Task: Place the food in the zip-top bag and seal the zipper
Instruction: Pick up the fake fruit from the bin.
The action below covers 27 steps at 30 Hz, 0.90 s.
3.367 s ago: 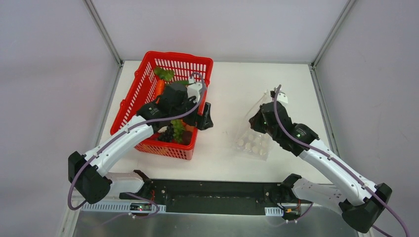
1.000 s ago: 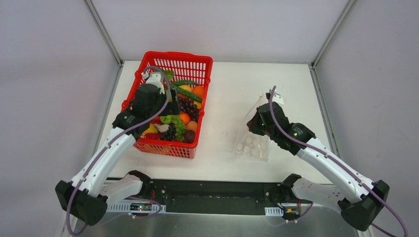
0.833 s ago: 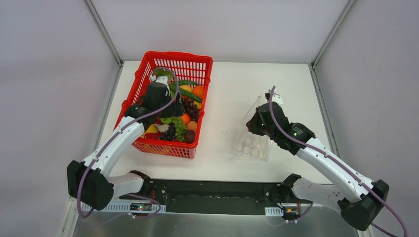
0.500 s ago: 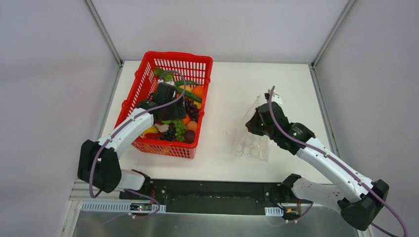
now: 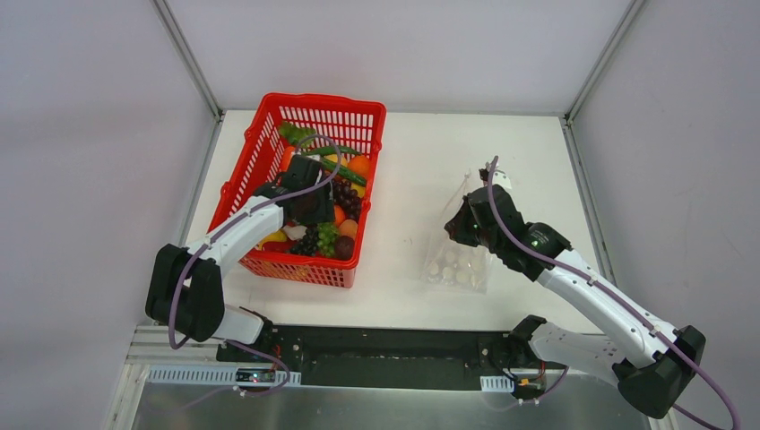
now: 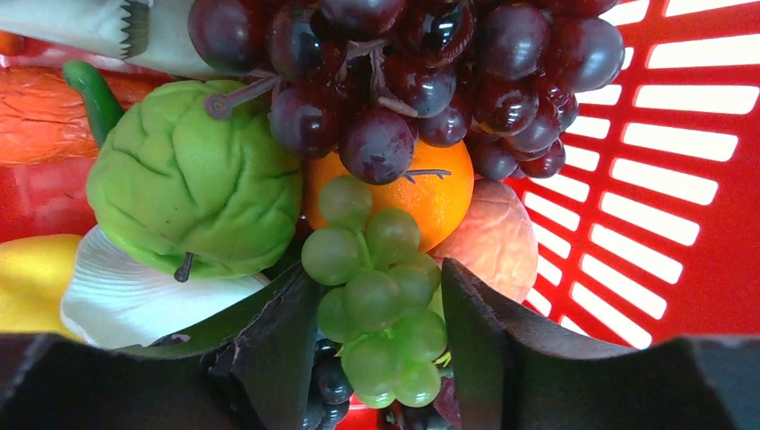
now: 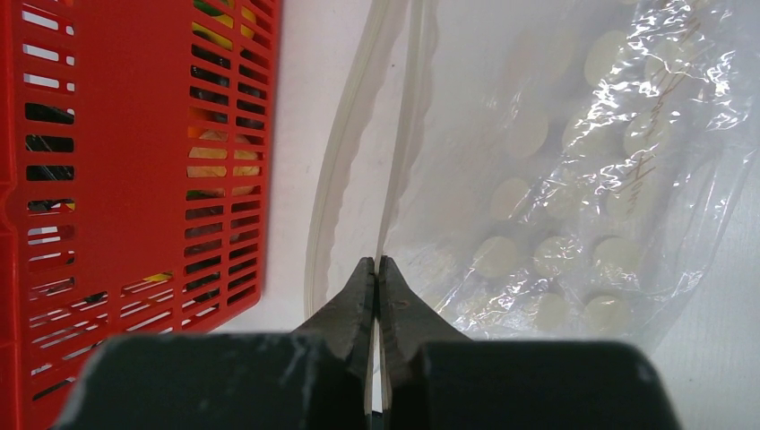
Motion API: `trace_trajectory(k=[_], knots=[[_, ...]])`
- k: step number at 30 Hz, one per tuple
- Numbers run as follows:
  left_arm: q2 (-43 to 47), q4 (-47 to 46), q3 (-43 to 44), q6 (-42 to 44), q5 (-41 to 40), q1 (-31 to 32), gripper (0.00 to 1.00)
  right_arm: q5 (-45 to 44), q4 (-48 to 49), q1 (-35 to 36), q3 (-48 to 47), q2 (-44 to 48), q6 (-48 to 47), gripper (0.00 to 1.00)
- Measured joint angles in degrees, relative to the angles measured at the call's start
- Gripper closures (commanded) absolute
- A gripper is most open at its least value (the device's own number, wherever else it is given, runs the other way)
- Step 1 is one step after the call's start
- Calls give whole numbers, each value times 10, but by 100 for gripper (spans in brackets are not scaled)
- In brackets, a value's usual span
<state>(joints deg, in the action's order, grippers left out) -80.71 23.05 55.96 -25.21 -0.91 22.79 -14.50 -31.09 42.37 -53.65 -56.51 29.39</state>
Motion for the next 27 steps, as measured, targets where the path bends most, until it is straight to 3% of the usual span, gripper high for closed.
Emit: trace_trajectory(k=[11,27], knots=[[2,1,-5,8,7,0,97,3,0,0,0,0,0,100],[220,19,30,12,37,1,100,11,15,0,10,8,2,100]])
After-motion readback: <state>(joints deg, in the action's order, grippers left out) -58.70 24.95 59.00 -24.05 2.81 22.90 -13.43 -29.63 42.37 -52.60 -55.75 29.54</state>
